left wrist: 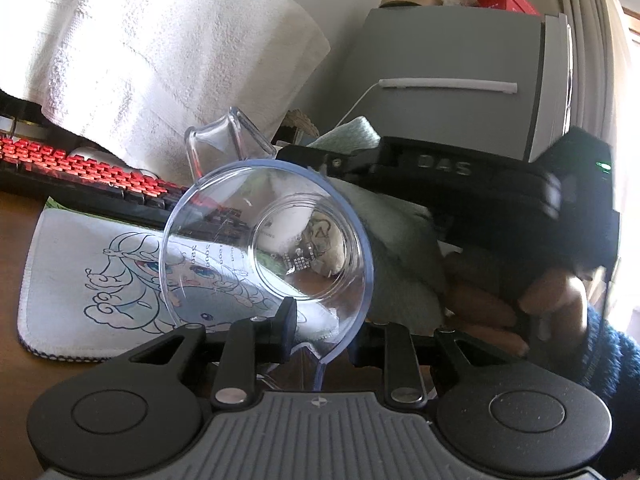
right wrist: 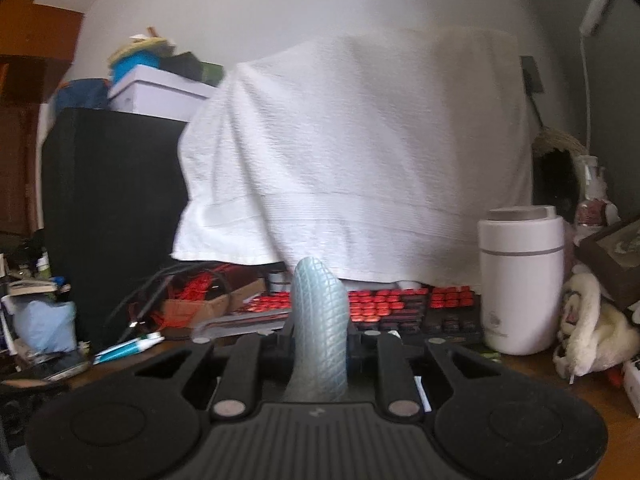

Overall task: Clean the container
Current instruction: 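Rub the cloth along the jug's side near the rim with the right tool, then lift the cloth up and reposition it on the jug with the right tool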

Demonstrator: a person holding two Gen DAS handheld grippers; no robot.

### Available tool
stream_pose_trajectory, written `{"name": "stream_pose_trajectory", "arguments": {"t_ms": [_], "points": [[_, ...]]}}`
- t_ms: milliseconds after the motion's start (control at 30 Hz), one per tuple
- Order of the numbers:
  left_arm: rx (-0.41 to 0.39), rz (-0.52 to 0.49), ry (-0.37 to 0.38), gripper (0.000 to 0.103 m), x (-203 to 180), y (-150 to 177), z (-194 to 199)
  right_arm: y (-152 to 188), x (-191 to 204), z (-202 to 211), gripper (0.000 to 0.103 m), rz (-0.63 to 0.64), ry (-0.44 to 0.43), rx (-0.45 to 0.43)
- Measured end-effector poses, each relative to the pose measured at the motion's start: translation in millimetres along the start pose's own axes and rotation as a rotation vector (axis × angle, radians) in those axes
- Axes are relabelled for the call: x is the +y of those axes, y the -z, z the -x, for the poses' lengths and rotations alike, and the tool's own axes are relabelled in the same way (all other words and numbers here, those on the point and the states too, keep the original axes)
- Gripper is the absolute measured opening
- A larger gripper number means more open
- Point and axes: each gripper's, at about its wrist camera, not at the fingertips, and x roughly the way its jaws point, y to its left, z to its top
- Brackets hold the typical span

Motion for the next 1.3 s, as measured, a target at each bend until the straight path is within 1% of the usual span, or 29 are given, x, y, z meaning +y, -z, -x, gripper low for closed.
{"name": "stream_pose_trajectory", "arguments": {"t_ms": [167, 300, 400, 567, 633, 733, 767, 833, 900, 967, 1033, 1100, 1200, 1300], "points": [[-0.003, 0.009, -0.002, 0.025, 0, 0, 0, -1, 10, 1, 0.018, 0.045, -0.030, 0.005], [-0.002, 0.012, -0.002, 0.025, 0, -1, 0, -17, 5, -10, 0.015, 0.020, -0.026, 0.032], [-0.003, 0.011, -0.002, 0.025, -1, 0, 0, -32, 2, -13, 0.015, 0.010, -0.046, 0.011], [-0.004, 0.006, -0.003, 0.025, -1, 0, 0, -60, 3, -22, 0.015, -0.007, -0.104, -0.029], [-0.004, 0.007, -0.003, 0.025, -1, 0, 0, -65, 6, -32, 0.016, 0.000, -0.118, 0.000], [-0.003, 0.006, -0.003, 0.025, -1, 0, 0, -63, 9, -50, 0.017, 0.028, -0.116, 0.089], [-0.003, 0.006, -0.003, 0.025, -1, 0, 0, -61, 10, -54, 0.019, 0.041, -0.109, 0.117], [-0.002, 0.006, -0.003, 0.025, 0, 0, 0, -60, 8, -55, 0.024, 0.046, -0.098, 0.136], [-0.004, 0.004, -0.003, 0.025, -1, 0, 0, -64, 7, -51, 0.034, 0.050, -0.113, 0.132], [-0.005, 0.006, -0.003, 0.025, -1, 0, 0, -69, 6, -47, 0.052, 0.051, -0.108, 0.120], [-0.005, 0.009, -0.003, 0.025, -1, 0, 0, -74, 4, -43, 0.055, 0.051, -0.103, 0.108], [-0.004, 0.008, -0.003, 0.025, -1, 0, 0, -79, 3, -38, 0.055, 0.051, -0.097, 0.096], [-0.004, 0.011, -0.003, 0.025, -1, 0, 0, -76, -1, -27, 0.055, 0.027, -0.100, 0.113], [-0.005, 0.009, -0.003, 0.025, -1, 0, 0, -64, 5, -13, 0.055, 0.034, -0.109, 0.123]]}}
